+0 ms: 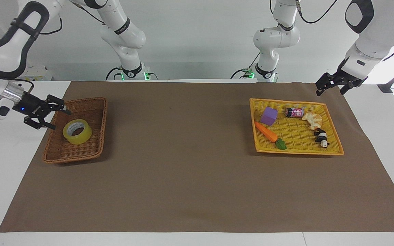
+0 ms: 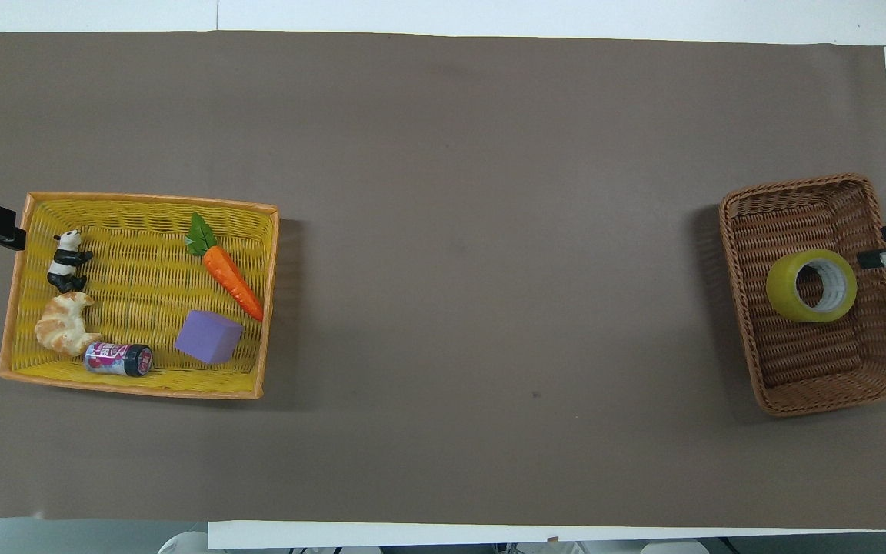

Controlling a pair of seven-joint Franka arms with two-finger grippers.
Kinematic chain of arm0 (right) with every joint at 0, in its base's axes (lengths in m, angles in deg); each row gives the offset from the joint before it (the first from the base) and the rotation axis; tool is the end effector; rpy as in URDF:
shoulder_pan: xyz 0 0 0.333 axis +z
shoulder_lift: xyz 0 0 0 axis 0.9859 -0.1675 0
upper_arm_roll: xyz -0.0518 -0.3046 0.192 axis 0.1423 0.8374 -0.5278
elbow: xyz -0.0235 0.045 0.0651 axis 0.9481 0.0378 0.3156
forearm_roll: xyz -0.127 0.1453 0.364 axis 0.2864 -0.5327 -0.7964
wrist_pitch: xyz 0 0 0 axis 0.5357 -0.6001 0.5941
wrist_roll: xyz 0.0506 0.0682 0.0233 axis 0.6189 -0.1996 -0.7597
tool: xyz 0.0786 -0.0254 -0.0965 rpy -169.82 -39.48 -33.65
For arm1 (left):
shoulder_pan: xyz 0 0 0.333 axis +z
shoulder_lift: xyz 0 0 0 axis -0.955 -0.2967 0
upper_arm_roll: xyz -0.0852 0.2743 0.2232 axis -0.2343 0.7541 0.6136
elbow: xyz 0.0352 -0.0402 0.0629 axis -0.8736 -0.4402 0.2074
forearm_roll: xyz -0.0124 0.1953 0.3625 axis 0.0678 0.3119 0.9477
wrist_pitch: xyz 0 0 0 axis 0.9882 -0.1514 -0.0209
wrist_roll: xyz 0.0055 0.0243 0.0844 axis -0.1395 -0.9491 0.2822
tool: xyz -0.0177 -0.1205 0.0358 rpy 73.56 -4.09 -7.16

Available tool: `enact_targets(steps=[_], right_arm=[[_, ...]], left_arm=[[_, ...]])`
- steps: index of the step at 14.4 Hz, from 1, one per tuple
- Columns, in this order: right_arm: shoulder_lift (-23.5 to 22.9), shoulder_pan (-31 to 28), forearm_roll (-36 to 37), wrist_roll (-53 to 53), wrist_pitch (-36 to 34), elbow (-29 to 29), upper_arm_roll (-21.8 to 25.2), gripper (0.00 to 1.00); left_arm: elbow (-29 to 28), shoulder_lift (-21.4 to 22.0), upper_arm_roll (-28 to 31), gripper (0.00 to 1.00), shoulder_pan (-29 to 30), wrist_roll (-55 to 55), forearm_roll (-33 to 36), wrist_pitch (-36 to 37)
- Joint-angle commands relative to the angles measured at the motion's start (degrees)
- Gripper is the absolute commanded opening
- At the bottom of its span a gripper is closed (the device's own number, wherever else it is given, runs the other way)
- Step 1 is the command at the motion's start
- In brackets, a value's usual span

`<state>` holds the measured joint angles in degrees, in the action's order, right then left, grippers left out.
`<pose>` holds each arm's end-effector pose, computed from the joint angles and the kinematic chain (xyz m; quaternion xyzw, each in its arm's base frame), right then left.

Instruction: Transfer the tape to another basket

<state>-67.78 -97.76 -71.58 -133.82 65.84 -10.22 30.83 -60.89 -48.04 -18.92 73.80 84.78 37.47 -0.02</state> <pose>0.5651 -0.2196 0.4879 -0.9504 -0.2068 -0.0241 0.2310 0.5386 -0.0244 0.6238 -0.9984 0.0253 0.0499 0.0094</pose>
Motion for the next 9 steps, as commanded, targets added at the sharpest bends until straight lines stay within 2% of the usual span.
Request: enact_targets(steps=[1,4,5,7,9], right_arm=[[3.21,5.78,6.60,10.93,-0.16,2.76,-0.22,1.00],[5.93,11.16,12.51,30.16,-1.65,3.83,-0.22,1.00],[6.72,12.47,13.82,35.27,-4.18,4.26,-0.22,1.00],[9.35,14.32,19.17,43.01,-10.94,5.49,-0.40,1.00],[12.35,15.38,23.05,48.83,-12.46,4.53,-1.01,1.00]], left_arm=[[-2.68,1.87,0.61,1.00,0.26,1.38,1.06,-1.19],[-2.33,1.60,0.53,1.00,-0.09,1.11,1.05,-1.20],[-2.33,1.60,0.44,1.00,-0.17,1.11,1.05,-1.20],[-2.33,1.69,0.53,1.00,0.00,0.94,1.05,-0.59],[-2.42,1.69,0.62,1.00,0.53,0.94,1.05,-0.66]])
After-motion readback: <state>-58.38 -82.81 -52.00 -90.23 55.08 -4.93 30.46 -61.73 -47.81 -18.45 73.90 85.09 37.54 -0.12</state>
